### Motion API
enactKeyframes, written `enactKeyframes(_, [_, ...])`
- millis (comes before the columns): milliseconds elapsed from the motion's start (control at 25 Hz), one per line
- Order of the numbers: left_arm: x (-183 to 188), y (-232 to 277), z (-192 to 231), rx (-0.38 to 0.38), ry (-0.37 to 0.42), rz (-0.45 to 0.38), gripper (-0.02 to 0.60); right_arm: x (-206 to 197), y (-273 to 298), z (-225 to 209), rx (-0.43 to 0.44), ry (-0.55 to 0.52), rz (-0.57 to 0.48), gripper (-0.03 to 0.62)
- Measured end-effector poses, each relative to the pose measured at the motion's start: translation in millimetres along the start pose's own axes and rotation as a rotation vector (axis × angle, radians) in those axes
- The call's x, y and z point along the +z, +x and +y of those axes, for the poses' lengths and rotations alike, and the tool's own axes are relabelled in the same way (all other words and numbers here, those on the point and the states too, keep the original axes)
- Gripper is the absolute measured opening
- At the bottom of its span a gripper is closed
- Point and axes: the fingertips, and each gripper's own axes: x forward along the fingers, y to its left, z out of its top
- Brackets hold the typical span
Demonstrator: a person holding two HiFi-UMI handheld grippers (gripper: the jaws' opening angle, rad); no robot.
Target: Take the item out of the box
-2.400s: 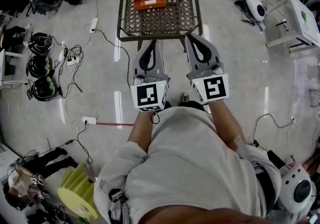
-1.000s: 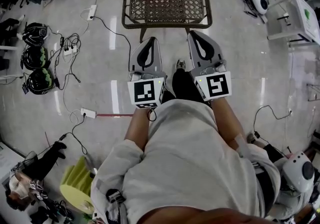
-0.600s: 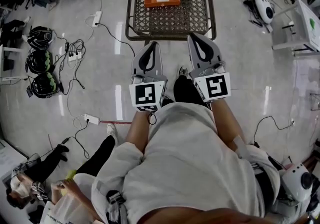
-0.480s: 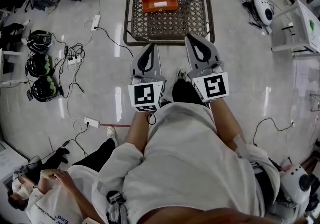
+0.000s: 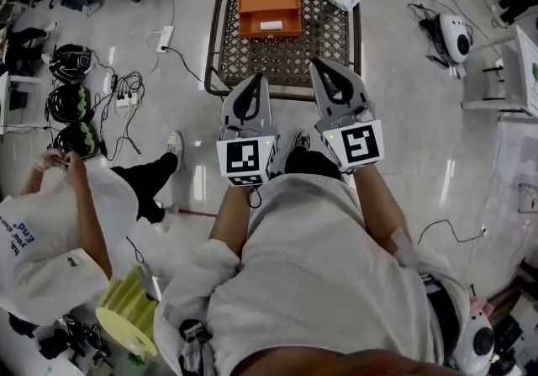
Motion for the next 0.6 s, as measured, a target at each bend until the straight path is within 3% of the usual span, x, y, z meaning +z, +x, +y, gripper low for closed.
enactKeyframes(200, [-9,29,2,0.051,0.0,0.041,0.011,-19,21,-25,0.065,0.014,0.02,0.005])
enactKeyframes(600, [-22,47,22,0.113,-0.008,0.092,0.011,-36,60,-22,0.156,0.035,0.045,0.005])
